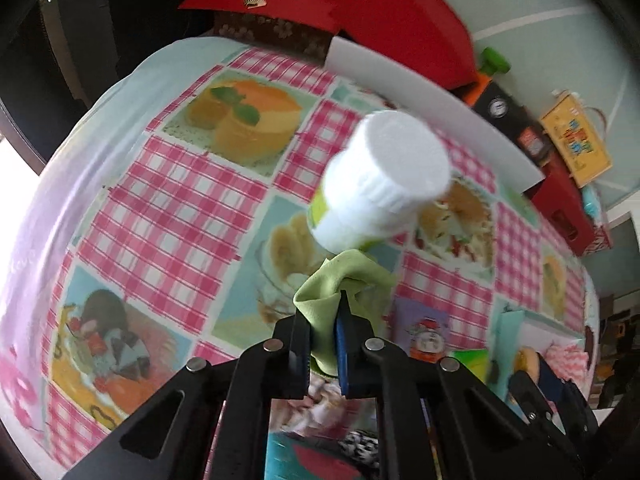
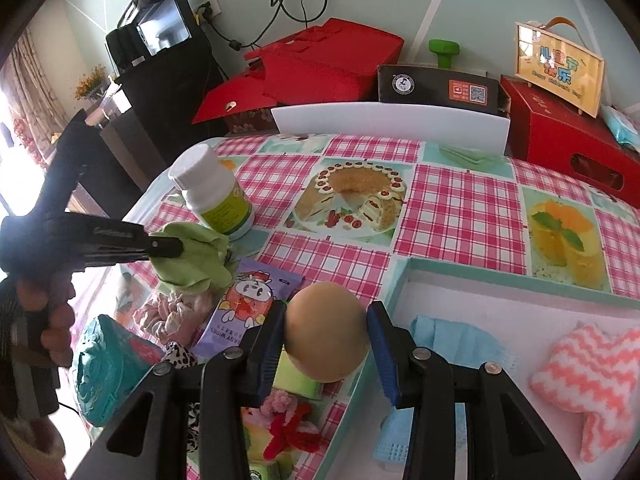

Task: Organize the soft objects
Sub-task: 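Lift the bun and green cloth and carry them toward the tray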

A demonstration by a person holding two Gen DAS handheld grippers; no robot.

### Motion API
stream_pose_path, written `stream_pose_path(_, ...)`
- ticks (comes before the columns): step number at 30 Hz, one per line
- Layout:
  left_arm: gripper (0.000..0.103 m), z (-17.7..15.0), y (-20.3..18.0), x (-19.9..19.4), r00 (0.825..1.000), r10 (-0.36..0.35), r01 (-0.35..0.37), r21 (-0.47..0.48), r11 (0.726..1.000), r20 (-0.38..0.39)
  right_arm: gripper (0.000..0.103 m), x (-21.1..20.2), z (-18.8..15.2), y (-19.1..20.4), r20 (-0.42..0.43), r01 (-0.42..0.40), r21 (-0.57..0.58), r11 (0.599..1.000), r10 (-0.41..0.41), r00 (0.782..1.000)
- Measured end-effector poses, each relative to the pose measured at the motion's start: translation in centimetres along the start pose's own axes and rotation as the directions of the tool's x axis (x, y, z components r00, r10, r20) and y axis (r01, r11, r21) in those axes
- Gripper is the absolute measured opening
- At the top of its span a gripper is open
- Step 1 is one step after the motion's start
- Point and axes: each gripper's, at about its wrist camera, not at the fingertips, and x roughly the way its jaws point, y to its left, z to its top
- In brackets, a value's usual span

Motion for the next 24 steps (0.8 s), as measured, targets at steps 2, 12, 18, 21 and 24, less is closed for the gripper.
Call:
stream_pose_path(2,0.010,-0.6,-0.4,-0.3,1.000,-0.025,0.025,-0.009,1.000,0.019,0.044,-0.1,0.1,-0.2,0.003,0.001,0.006,1.000,-0.001,1.000)
stream_pose_path(12,0.010,-0.8,-1.8,-2.7,0.989,-0.068,0.070,-0.012,0.998,0.132,0.044,-0.5,0.1,-0.4,0.010,0.008,0.011,1.000,-0.008,1.000)
stream_pose_path(18,0.010,-0.7,-2.6,-5.6,0.972,-0.109,0.107,0.019,0.994,0.210,0.044,-2.7,0.5,0.1,0.075,0.018,-0.004,1.000,-0.017,0.997)
stream_pose_path(21,0.010,-0.8,-3.1,-7.6,0.958,-0.133,0.127,0.041,0.991,0.255,0.044,-4.8,1.0,0.5,0.133,0.035,-0.015,0.999,-0.033,0.991)
stream_pose_path(24,0.010,-1.1,-3.7,-9.4,0.944,-0.153,0.139,0.068,0.988,0.293,0.044,-6.7,1.3,0.7,0.181,0.045,-0.023,0.999,-0.040,0.983)
